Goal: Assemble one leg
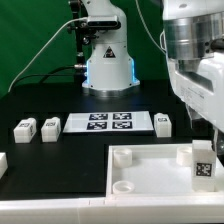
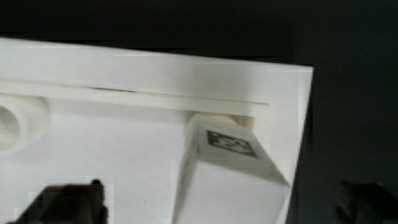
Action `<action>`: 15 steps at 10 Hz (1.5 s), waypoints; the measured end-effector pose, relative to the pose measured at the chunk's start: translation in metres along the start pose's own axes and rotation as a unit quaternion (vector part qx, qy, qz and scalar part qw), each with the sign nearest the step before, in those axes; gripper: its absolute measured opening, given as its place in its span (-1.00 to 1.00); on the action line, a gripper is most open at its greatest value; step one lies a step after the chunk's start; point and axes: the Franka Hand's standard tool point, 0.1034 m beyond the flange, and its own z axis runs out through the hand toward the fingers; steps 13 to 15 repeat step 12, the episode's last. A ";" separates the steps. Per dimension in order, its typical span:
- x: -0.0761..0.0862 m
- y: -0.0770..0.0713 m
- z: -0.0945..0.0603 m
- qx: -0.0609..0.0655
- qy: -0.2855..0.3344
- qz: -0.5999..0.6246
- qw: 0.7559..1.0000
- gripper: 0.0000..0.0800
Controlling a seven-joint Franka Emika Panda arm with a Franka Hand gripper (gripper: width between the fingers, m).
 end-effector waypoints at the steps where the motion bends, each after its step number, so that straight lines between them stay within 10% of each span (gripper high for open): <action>1: -0.001 -0.001 -0.004 0.001 -0.001 -0.070 0.998 0.62; 15: 0.000 0.000 -0.001 -0.001 0.000 -0.076 0.997 0.62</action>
Offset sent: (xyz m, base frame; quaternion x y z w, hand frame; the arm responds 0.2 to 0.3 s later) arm 0.0000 0.0000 0.0000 0.0000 0.0000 0.0000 1.0000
